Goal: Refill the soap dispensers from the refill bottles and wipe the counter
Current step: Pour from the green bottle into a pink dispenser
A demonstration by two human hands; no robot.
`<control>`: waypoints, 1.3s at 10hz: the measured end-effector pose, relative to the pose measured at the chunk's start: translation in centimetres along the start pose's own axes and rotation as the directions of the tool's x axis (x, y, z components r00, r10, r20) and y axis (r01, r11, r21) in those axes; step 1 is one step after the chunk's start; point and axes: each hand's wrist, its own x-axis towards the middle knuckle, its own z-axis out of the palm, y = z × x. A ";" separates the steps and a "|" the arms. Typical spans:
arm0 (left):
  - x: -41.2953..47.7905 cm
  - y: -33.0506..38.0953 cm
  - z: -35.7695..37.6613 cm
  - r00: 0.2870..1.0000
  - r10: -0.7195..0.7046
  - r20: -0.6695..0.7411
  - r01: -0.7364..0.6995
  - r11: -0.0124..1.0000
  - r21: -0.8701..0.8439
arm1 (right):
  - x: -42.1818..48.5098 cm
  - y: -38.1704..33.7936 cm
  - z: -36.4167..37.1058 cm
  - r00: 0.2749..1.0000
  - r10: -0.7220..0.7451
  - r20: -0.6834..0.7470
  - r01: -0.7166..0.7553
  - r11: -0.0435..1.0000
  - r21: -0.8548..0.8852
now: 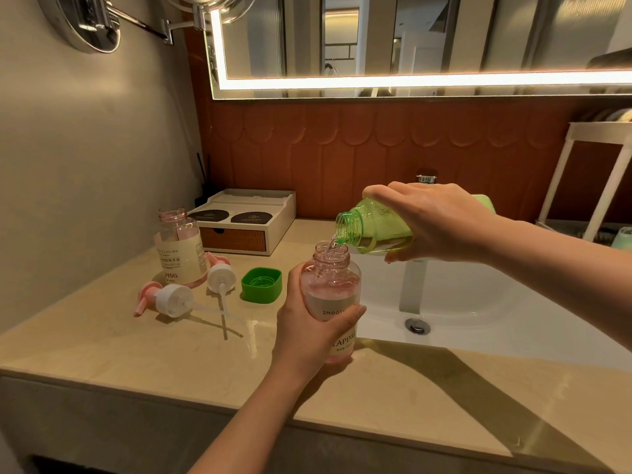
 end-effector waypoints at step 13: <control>-0.1 0.1 -0.1 1.000 -0.021 0.003 0.021 1.000 0.005 | -0.1 -0.4 0.3 0.999 0.053 -0.007 -0.053 0.995 0.083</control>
